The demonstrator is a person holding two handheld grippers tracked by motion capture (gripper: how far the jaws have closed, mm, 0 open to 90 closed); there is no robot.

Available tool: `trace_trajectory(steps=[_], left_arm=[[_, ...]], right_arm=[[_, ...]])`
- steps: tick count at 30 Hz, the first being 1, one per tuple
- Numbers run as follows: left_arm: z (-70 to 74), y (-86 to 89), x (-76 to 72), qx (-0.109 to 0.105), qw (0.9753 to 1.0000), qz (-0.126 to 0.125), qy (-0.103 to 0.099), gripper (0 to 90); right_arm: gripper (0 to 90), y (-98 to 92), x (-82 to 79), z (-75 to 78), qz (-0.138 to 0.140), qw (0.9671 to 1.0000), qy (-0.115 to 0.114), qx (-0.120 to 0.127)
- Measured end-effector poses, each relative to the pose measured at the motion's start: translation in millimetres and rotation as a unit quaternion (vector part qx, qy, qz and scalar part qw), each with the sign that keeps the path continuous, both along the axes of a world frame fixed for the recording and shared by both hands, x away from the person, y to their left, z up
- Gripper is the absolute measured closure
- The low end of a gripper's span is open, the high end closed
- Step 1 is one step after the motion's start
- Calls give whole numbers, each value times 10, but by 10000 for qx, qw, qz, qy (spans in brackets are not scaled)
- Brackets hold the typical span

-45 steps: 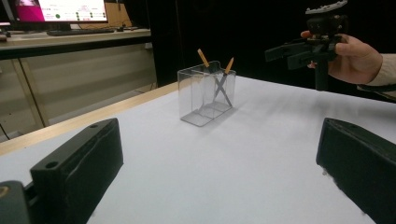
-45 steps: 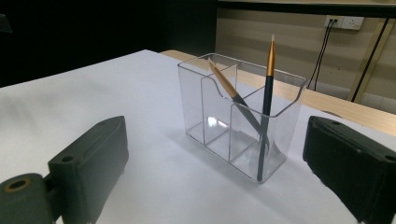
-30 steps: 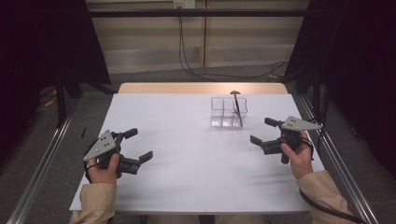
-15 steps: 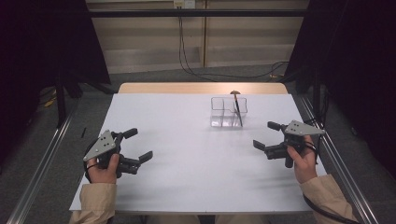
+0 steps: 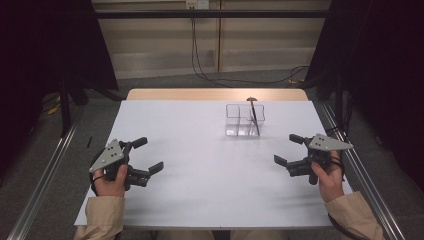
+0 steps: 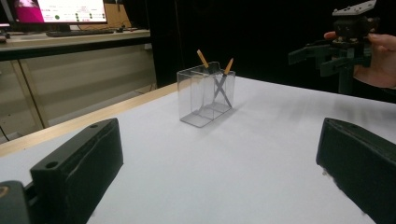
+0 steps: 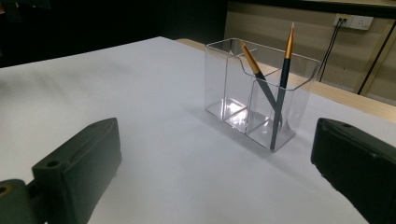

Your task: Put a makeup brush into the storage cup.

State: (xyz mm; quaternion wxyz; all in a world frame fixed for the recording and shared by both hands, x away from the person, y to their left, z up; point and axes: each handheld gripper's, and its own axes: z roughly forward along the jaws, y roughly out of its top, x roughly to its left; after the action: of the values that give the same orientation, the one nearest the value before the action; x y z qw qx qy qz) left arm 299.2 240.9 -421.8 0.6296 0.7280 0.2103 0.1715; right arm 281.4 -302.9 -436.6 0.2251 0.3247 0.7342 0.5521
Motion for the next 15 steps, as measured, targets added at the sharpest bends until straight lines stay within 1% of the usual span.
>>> trace_trajectory(steps=[10, 15], left_arm=[[6, -12, 4, -13, 10000, -20, -9, 4], [1, -13, 14, -5, 10000, -9, 6, 4]], right_arm=[[10, -56, -97, 0, -34, 10000, -50, 34], [10, -74, -142, 0, -59, 9999, -96, 3]])
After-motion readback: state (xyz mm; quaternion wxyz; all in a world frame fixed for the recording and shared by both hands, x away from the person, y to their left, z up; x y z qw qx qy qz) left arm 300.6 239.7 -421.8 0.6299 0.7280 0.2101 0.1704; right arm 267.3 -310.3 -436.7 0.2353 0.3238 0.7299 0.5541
